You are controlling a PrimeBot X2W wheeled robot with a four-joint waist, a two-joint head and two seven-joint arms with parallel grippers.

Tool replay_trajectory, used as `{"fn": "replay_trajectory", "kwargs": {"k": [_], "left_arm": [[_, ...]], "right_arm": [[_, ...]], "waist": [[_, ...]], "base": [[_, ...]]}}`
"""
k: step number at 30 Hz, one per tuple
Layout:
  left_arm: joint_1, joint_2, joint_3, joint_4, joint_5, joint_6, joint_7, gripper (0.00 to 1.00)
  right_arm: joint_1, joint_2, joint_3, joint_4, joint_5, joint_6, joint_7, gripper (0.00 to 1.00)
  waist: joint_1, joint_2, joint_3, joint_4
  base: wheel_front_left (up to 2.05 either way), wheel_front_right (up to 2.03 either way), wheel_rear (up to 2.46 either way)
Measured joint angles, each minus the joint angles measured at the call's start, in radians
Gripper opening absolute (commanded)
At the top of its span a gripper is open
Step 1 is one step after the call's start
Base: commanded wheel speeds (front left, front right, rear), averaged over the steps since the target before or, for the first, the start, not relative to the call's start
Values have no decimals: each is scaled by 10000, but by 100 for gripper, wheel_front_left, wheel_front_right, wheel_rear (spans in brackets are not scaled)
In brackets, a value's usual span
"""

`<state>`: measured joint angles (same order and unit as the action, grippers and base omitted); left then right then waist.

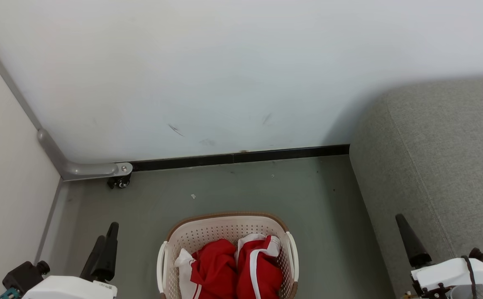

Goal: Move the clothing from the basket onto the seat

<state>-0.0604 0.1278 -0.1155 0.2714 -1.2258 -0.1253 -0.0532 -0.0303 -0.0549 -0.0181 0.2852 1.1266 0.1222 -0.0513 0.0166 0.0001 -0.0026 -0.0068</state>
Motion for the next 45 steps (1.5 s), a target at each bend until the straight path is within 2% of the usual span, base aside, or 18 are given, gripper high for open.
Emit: {"fn": "replay_trajectory", "kwargs": {"k": [10, 19, 29, 36, 45], "left_arm": [[-167, 38, -151, -316, 1582, 88, -242, 100], [-169, 46, -217, -399, 2765, 343, -468, 100], [-305, 58, -424, -596, 4130, 347, -763, 100], [-356, 67, -485, -729, 4986, 347, -909, 100], [-526, 75, -573, -773, 6065, 347, -1185, 100]], "right_arm": [[-204, -48, 192, -192, -1732, 6, -224, 100], [-206, 6, 150, -242, -3068, 6, -464, 100], [-402, 121, 102, -476, -4539, 8, -734, 100], [-409, 130, 63, -523, -5484, 8, -938, 100], [-630, 138, 46, -650, -6686, 10, -1168, 100]], "waist": [[8, 0, -16, -14], [-46, -1, 9, -34], [-121, 0, 90, -64], [-145, 0, 121, -70], [-154, 0, 134, -70]], "base": [[0, 0, 0], [0, 0, 0], [0, 0, 0], [0, 0, 0], [0, 0, 0]]}}
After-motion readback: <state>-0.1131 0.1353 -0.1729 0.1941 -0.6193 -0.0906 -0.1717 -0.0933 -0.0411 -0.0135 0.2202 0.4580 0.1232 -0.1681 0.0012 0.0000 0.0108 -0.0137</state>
